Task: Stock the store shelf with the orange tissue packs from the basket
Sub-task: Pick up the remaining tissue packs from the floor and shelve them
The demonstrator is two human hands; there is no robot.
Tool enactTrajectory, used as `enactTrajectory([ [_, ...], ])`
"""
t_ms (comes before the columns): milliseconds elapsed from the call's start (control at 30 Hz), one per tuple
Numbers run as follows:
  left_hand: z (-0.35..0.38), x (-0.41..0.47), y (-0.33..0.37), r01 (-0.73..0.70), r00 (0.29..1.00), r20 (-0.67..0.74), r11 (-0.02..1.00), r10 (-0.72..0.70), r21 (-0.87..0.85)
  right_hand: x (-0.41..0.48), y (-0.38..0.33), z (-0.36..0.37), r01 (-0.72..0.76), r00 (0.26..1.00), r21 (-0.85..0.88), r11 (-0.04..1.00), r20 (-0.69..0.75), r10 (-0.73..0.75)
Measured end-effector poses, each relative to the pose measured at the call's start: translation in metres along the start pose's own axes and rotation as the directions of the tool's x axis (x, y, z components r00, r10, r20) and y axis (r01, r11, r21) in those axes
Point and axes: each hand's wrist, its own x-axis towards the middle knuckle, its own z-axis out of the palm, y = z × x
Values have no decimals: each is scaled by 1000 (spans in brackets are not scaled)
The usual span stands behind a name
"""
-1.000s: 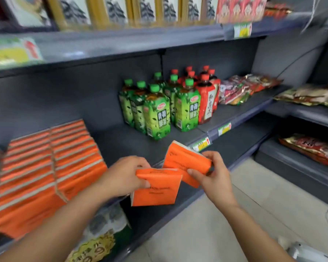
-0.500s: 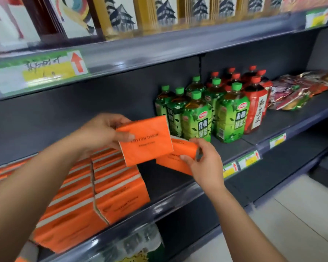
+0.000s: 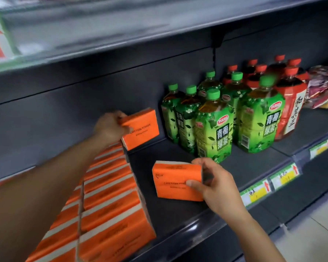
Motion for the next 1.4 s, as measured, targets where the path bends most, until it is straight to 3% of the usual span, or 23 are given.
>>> enactTrajectory([
  [300,45,33,-33,-22,999,46,960,9,280,2,-5,16,52,998,25,998,38,-53],
  [533,54,36,-40,-10,998,56,803,-29,596,5,-6,17,54,997,23,998,55,-55],
  [767,63,32,-38,-24,996,-41,681,79,732,5,-10,21,70,996,5,998,58,-71],
  [900,62,30,-38,-25,998,-24,660,66,751,5,-11,24,88,994,-10,996,58,-88],
  [1000,56,28,-32,-63,998,29,688,61,723,5,-13,24,84,995,-14,996,56,-83],
  [1067,52,22,-26,-156,986,50,758,161,633,5,-14,24,76,996,-17,997,52,-75],
  [1100,49,16,-20,-238,969,66,817,240,525,5,-14,25,73,996,-18,997,46,-72],
  [1167,40,0,-5,-376,920,169,918,353,127,4,-16,26,72,997,-17,997,31,-72],
  [1233,25,-24,13,-313,799,461,922,385,-228,4,-16,27,69,997,-21,997,18,-69],
  [1300,16,-41,21,-296,631,683,928,369,-227,3,-17,29,64,998,-42,997,7,-64],
  [1333,17,-45,20,-330,592,730,929,341,-167,3,-18,30,67,998,-51,996,-1,-67],
  [1400,22,-47,13,-401,603,734,914,311,-58,2,-19,31,75,997,-64,995,-13,-76],
])
